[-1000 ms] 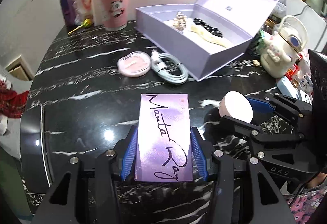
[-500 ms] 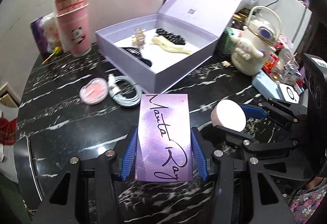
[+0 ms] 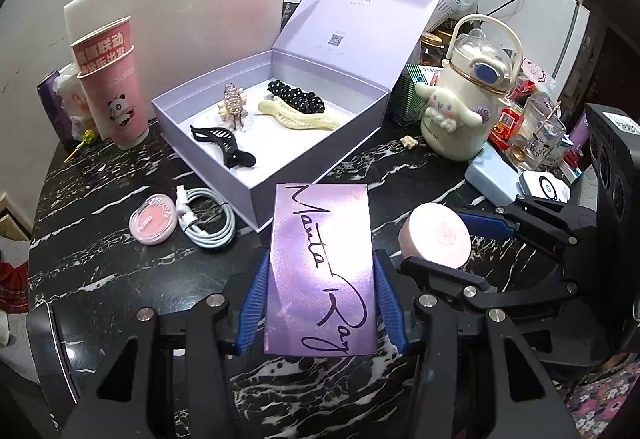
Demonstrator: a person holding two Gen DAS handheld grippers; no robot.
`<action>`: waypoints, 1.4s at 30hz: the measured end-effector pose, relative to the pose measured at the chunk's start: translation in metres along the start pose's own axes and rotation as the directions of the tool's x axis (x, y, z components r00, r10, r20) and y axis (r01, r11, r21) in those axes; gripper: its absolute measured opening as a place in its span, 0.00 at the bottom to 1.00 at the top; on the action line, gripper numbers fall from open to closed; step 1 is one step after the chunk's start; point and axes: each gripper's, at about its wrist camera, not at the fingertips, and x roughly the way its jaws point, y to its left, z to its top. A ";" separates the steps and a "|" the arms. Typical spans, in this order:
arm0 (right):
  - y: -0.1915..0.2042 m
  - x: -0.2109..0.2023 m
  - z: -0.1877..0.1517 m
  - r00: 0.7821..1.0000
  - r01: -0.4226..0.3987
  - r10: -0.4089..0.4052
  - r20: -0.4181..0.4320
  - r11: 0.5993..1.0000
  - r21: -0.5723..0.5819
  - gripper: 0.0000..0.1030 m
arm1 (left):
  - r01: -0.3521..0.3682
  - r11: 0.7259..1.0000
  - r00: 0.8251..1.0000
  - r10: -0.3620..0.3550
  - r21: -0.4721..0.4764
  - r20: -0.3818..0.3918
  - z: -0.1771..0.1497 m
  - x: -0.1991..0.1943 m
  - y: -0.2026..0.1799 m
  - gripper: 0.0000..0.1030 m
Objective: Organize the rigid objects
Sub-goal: 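Lift the pink compact with the right tool while the left tool lifts the purple card, then carry the pink compact and purple card with both tools over the lilac box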
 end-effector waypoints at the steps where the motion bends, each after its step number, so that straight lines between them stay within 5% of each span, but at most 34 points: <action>1: -0.001 0.000 0.001 1.000 0.000 0.000 0.002 1.000 -0.002 0.49 | 0.002 1.000 1.000 -0.002 0.000 0.001 0.002 0.001 -0.001 0.49; 42: -0.048 0.021 0.090 0.996 0.003 -0.001 0.085 1.000 -0.031 0.49 | -0.033 0.999 0.996 0.033 0.004 0.078 0.096 0.017 0.020 0.49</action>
